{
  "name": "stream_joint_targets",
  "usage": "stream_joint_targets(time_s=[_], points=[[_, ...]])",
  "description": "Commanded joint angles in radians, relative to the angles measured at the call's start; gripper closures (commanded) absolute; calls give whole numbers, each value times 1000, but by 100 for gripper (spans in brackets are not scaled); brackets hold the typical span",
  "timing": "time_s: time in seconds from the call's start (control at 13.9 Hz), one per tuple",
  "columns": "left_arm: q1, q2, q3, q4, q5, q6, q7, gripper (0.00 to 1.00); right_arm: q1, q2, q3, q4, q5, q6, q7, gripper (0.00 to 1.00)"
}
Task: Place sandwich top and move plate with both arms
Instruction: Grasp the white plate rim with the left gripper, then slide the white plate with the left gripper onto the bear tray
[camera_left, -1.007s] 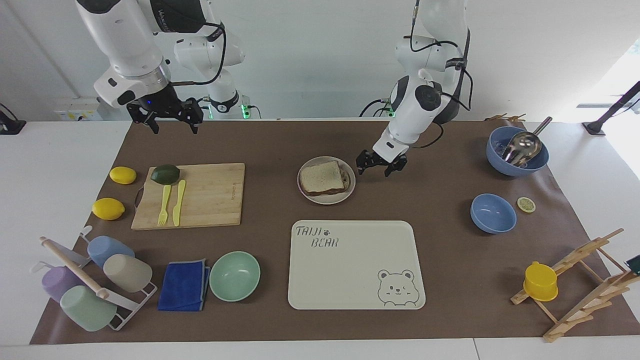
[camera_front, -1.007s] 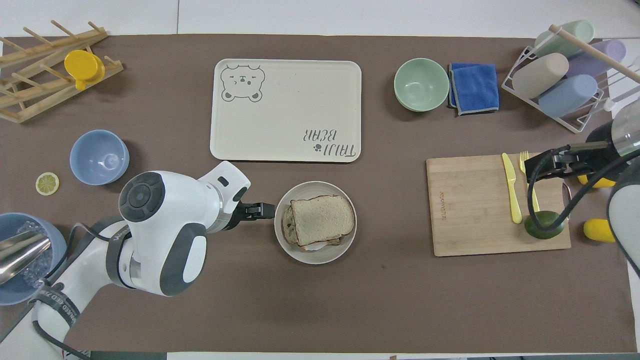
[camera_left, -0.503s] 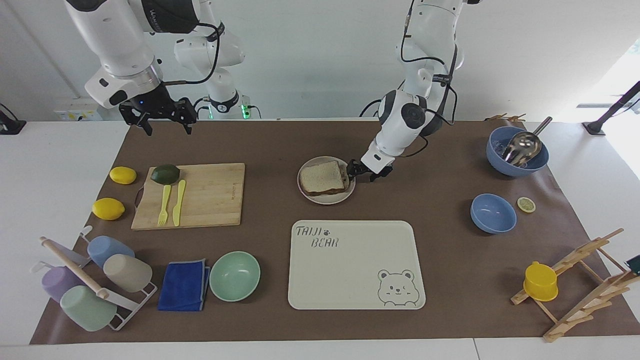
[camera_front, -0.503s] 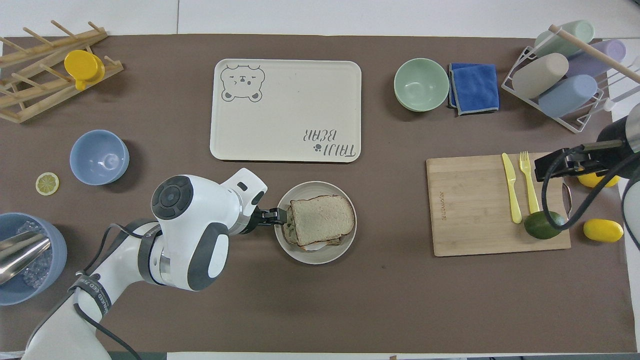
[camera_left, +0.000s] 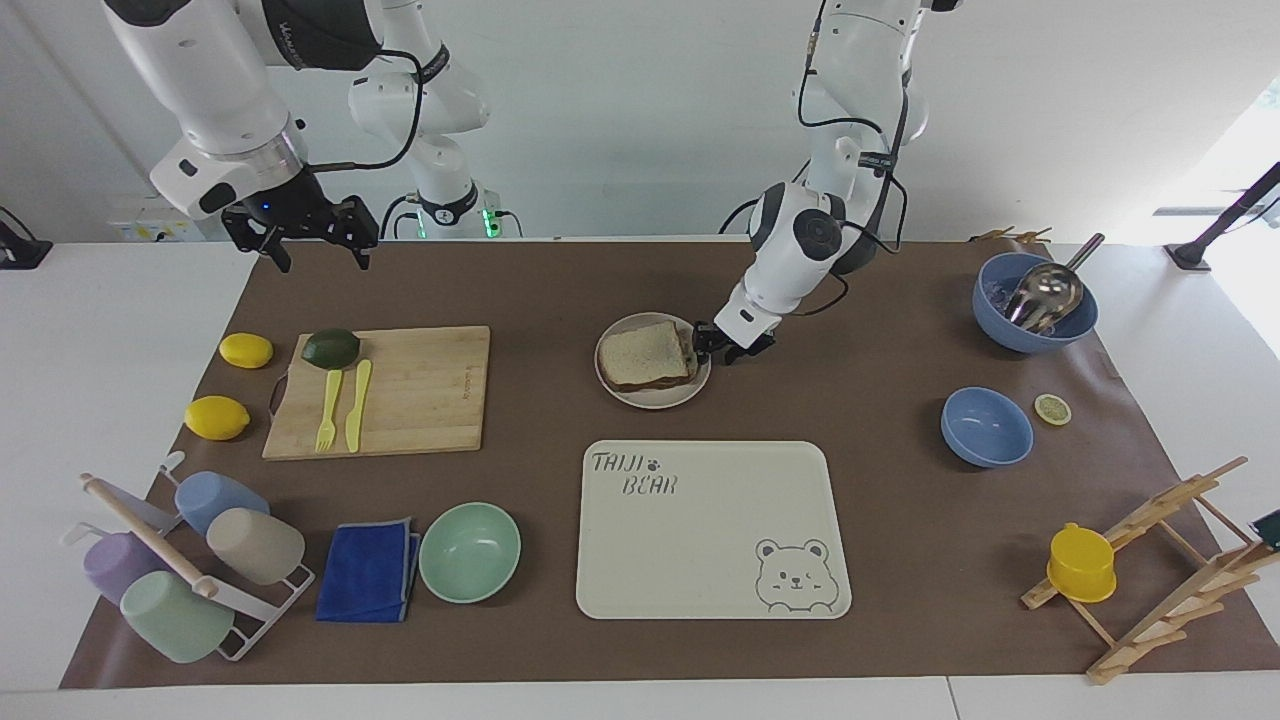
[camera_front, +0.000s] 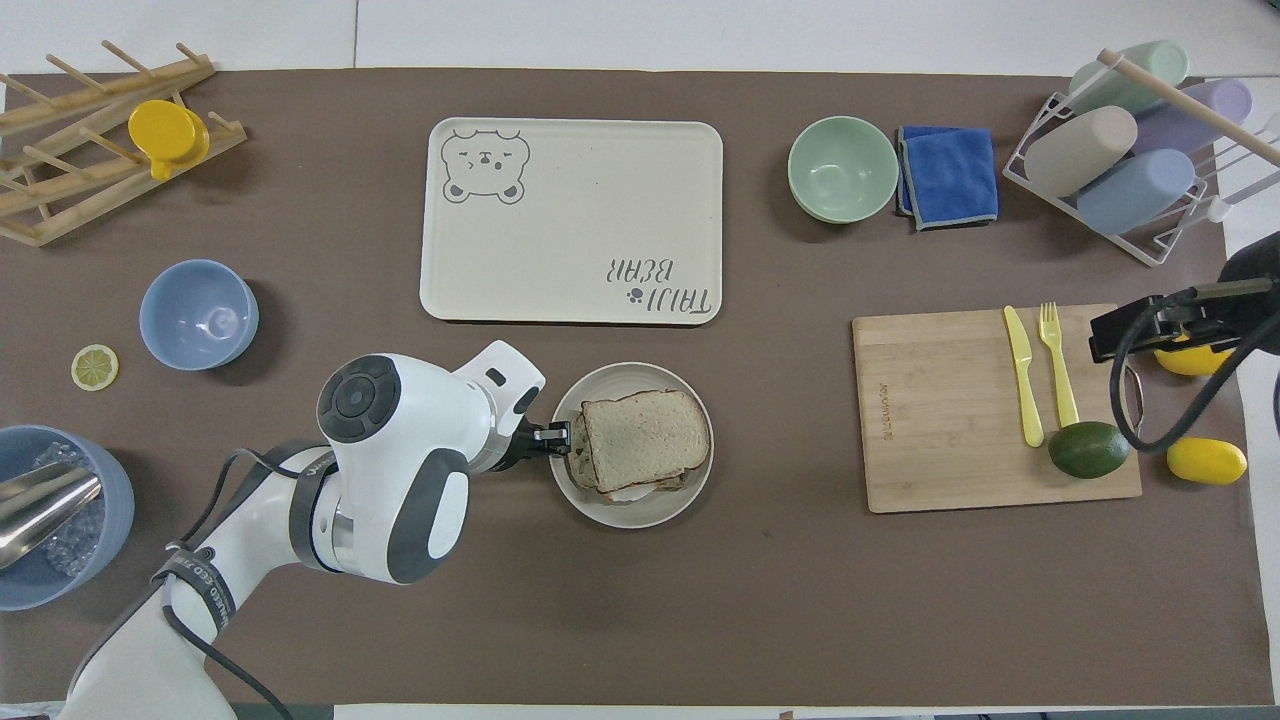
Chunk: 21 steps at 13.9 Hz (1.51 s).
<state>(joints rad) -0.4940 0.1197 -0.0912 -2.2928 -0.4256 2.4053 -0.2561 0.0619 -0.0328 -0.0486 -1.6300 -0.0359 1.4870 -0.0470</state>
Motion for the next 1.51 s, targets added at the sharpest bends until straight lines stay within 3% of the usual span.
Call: stream_joint_targets(time_s=[0.0,0.07,0.5,0.72,0.86,1.15,1.44], points=[[-37,5,13,-8,-21,25,0,90,-24,4,9,19,33,-37,-28,0],[-37,5,13,-8,-21,25,1,100,-24,7,3,21,33,-36,-30,0],[-3,-9,15,36,-41,-18,38,100,-14,-3,1,21,25,-33,29,0],[118,11,16,253,-39,-249,69,100,-22,-3,-2,19,34,-34,32,0],[170,78,16,408,-39,-319,78,100,-20,-4,-2,16,36,-34,33,0],[236,210,19,597,19,-324,80,100,-20,-13,-2,6,37,-44,30,0],[273,427,21,815,15,-318,81,100,-19,-13,0,4,37,-44,30,0]])
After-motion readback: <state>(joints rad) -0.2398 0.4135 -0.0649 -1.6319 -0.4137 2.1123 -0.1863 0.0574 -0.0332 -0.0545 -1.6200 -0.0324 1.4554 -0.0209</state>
